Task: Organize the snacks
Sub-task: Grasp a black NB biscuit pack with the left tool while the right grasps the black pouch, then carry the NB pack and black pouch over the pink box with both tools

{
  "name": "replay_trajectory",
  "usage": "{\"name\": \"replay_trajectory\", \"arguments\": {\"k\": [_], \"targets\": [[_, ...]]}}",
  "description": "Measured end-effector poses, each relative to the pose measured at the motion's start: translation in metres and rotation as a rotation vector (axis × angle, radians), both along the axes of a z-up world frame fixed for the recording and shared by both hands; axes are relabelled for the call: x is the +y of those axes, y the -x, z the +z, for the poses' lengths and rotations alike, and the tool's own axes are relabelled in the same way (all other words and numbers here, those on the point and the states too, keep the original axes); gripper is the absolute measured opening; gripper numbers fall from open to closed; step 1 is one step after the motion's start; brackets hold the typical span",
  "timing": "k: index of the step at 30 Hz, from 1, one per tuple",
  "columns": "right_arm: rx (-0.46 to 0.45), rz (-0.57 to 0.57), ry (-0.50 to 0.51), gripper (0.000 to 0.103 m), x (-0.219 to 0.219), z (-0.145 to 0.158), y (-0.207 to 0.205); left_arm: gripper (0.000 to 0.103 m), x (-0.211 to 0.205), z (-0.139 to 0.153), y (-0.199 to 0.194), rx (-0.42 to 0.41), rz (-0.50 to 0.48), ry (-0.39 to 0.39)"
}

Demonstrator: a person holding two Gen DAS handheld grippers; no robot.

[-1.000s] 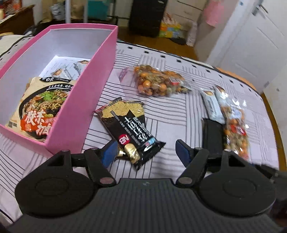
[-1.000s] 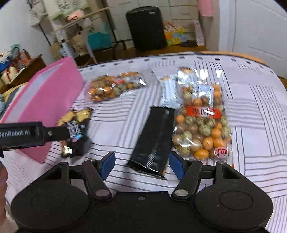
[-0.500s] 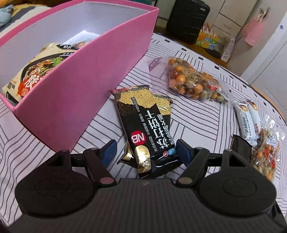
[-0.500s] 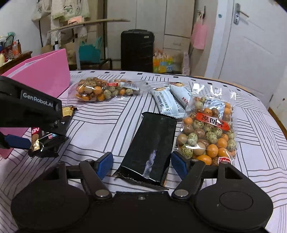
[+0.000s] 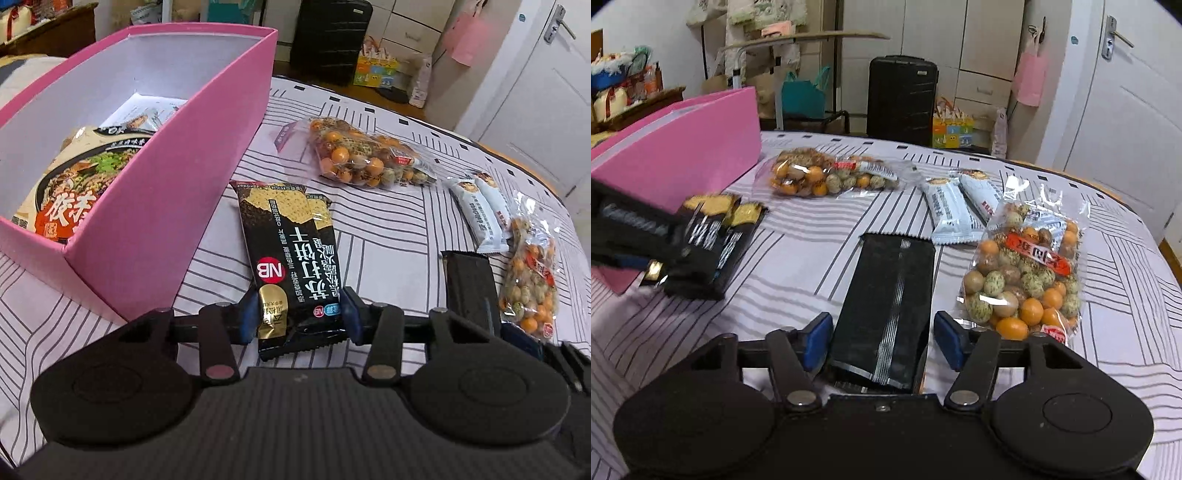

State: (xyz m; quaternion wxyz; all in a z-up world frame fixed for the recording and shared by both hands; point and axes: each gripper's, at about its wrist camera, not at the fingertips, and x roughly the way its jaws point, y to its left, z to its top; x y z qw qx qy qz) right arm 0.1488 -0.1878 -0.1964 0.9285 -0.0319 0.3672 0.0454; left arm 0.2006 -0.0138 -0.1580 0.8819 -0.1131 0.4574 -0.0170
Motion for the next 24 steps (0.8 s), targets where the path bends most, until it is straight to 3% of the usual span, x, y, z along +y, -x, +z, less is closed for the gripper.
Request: {"name": "replay_trajectory", "arguments": {"k": [5, 15, 24], "targets": [[0.003, -0.006, -0.070, 0.055, -0.008, 0.000, -0.009, 0.045, 0.012, -0.003, -0.001, 0.027, 0.013, 0.079], [-0.010, 0.050, -0.047, 0.055, 0.001, 0.015, 0.010, 0.043, 0.003, 0.012, 0.009, 0.012, -0.050, 0.015], [0.076, 0.065, -0.092, 0.055, 0.003, 0.026, 0.021, 0.043, 0.009, 0.028, 0.031, 0.013, -0.087, 0.058]]}}
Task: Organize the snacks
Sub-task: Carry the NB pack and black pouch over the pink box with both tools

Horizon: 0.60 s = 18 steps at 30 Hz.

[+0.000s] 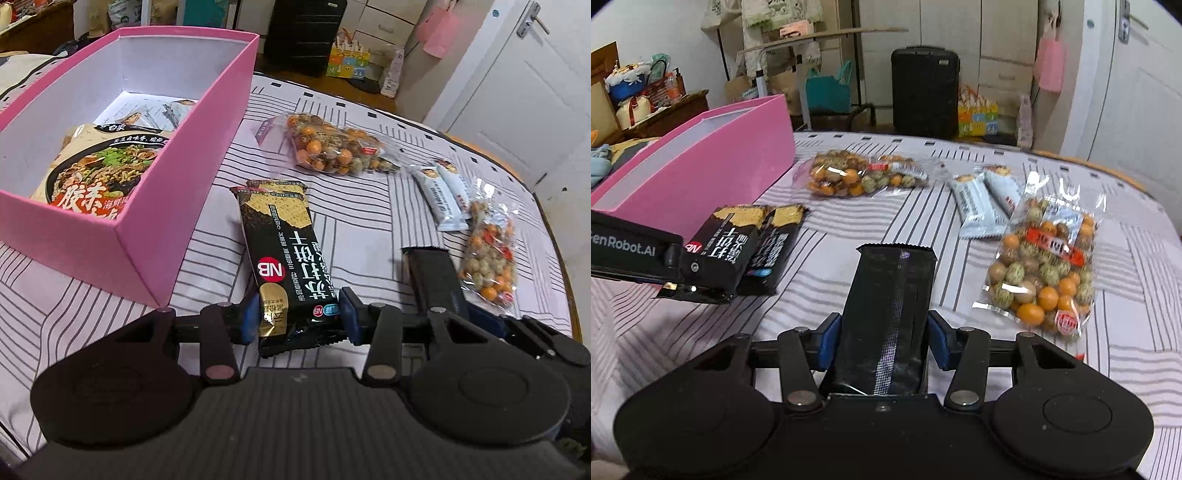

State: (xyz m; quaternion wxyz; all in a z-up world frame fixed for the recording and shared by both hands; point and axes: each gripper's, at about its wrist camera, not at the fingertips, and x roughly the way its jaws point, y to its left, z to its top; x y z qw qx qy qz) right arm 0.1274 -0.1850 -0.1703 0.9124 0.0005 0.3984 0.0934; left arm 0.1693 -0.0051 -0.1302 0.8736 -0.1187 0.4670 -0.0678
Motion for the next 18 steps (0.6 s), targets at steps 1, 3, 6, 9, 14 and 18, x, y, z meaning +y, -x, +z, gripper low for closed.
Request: {"name": "replay_trajectory", "arguments": {"k": [1, 3, 6, 9, 14, 18], "targets": [[0.009, 0.002, -0.002, 0.055, 0.000, 0.002, 0.002, 0.043, 0.001, 0.001, 0.003, 0.003, -0.005, 0.003], [0.026, 0.005, -0.002, 0.055, 0.001, 0.007, 0.006, 0.043, 0.003, 0.005, 0.009, 0.019, -0.016, 0.012], [0.042, 0.012, -0.025, 0.055, -0.001, 0.018, 0.014, 0.043, 0.010, 0.010, 0.018, 0.076, -0.029, 0.055], [0.058, 0.052, -0.039, 0.055, 0.001, 0.032, 0.022, 0.043, 0.014, 0.017, 0.028, 0.108, -0.035, 0.055], [0.071, 0.136, -0.080, 0.055, 0.010, 0.063, 0.042, 0.043, 0.030, 0.037, 0.046, 0.110, -0.029, 0.106], [0.088, 0.192, -0.070, 0.055, 0.018, 0.084, 0.049, 0.043, 0.040, 0.058, 0.058, 0.084, -0.048, 0.097]]}}
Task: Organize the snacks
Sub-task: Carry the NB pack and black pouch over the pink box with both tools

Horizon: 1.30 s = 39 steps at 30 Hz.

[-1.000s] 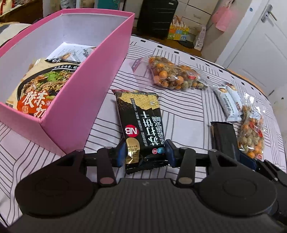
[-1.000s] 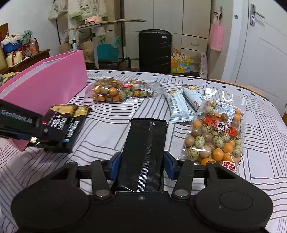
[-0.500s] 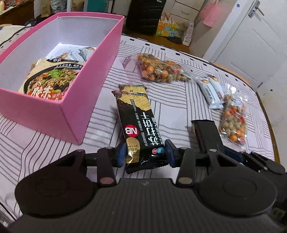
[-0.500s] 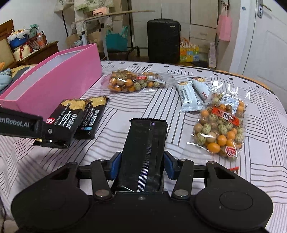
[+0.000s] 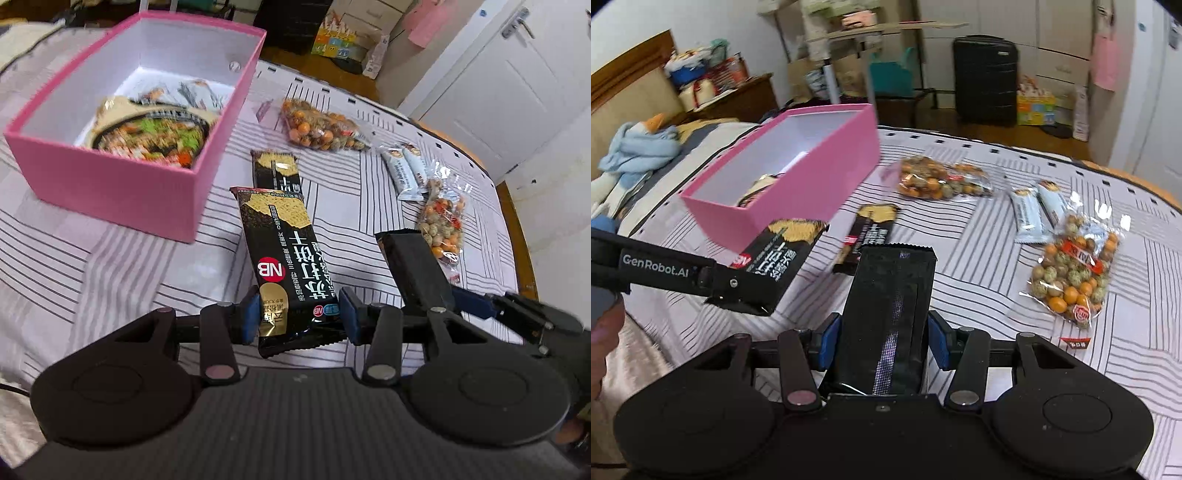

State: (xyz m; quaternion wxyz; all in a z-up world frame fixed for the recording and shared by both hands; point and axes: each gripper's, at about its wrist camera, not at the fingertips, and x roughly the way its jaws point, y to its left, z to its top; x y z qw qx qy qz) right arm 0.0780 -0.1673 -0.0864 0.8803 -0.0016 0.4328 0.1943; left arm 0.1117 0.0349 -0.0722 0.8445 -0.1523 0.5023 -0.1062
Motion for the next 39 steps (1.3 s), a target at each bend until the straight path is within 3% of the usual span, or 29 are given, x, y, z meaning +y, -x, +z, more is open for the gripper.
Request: {"name": "replay_trajectory", "arguments": {"k": [5, 10, 17, 24, 31, 35, 39], "targets": [[0.014, 0.055, -0.009, 0.055, 0.007, 0.029, 0.002, 0.043, 0.008, 0.030, 0.018, -0.074, -0.009, -0.050], [-0.009, 0.123, -0.010, 0.055, 0.021, 0.055, 0.006, 0.043, 0.023, 0.054, 0.028, -0.106, -0.010, -0.012], [-0.080, 0.262, -0.053, 0.055, 0.050, 0.074, -0.009, 0.043, 0.054, 0.076, 0.027, -0.194, 0.029, -0.036], [-0.162, 0.355, -0.096, 0.055, 0.094, 0.071, -0.044, 0.043, 0.095, 0.061, 0.004, -0.198, 0.127, -0.060], [-0.157, 0.374, -0.103, 0.055, 0.137, 0.051, -0.104, 0.043, 0.128, 0.043, -0.060, -0.234, 0.182, -0.150], [-0.169, 0.411, -0.057, 0.055, 0.164, 0.032, -0.124, 0.043, 0.145, 0.021, -0.094, -0.172, 0.175, -0.095], [-0.191, 0.457, 0.028, 0.055, 0.184, 0.015, -0.135, 0.043, 0.148, -0.003, -0.114, -0.090, 0.188, -0.123]]}}
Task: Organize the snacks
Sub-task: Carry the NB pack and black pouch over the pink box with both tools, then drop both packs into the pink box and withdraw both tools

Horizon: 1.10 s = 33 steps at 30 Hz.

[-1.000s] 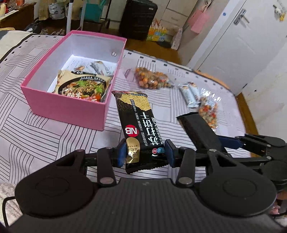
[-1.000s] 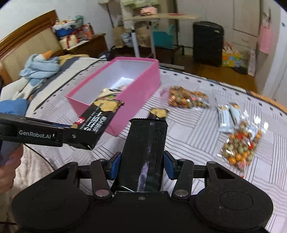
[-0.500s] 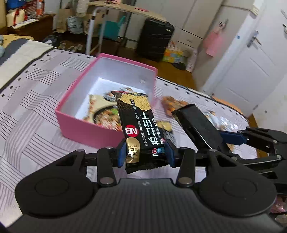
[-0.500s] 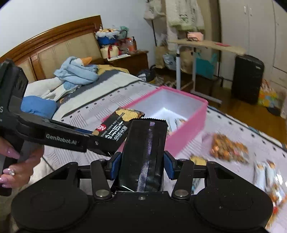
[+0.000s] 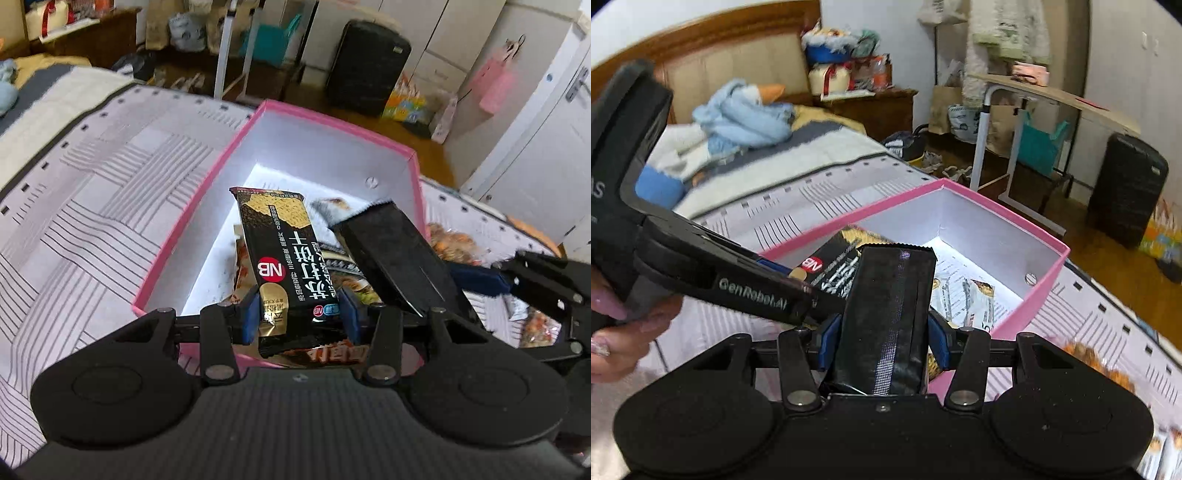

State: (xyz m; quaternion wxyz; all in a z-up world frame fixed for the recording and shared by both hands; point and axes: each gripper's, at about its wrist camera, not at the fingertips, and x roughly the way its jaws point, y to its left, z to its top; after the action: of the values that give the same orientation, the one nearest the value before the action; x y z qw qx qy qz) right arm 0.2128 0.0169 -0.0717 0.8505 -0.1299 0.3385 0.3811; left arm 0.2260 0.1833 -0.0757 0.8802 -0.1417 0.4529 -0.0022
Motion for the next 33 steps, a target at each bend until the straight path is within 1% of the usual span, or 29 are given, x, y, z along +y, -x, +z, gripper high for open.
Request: {"name": "replay_trajectory", "arguments": {"k": [5, 6, 7, 8, 9, 10, 14, 20, 25, 33], "targets": [[-0.016, -0.002, 0.077, 0.055, 0.013, -0.016, -0.010, 0.043, 0.005, -0.022, -0.006, 0.045, 0.026, 0.014], [-0.020, 0.004, 0.086, 0.055, 0.015, -0.019, -0.011, 0.043, 0.006, -0.023, -0.005, 0.041, 0.030, 0.007], [-0.020, 0.013, 0.089, 0.055, 0.017, -0.021, -0.013, 0.042, 0.005, -0.023, -0.004, 0.036, 0.035, -0.015], [-0.016, 0.019, 0.090, 0.056, 0.018, -0.024, -0.014, 0.042, 0.002, -0.022, -0.003, 0.030, 0.038, -0.037], [-0.008, 0.018, 0.087, 0.057, 0.019, -0.026, -0.015, 0.045, 0.002, -0.021, -0.002, 0.025, 0.040, -0.045], [-0.001, 0.013, 0.083, 0.057, 0.018, -0.027, -0.016, 0.047, 0.002, -0.021, 0.000, 0.024, 0.038, -0.040], [0.028, -0.003, 0.022, 0.059, 0.006, -0.021, -0.012, 0.047, -0.001, -0.011, 0.010, 0.008, 0.021, -0.030], [0.012, -0.018, -0.021, 0.059, -0.017, 0.003, 0.009, 0.047, -0.010, 0.006, 0.027, -0.020, -0.021, -0.032], [-0.018, -0.039, -0.037, 0.059, -0.040, 0.028, 0.028, 0.047, -0.025, 0.027, 0.044, -0.045, -0.064, -0.052], [-0.055, -0.092, -0.045, 0.061, -0.085, 0.064, 0.059, 0.051, -0.056, 0.063, 0.068, -0.089, -0.168, -0.077]]}}
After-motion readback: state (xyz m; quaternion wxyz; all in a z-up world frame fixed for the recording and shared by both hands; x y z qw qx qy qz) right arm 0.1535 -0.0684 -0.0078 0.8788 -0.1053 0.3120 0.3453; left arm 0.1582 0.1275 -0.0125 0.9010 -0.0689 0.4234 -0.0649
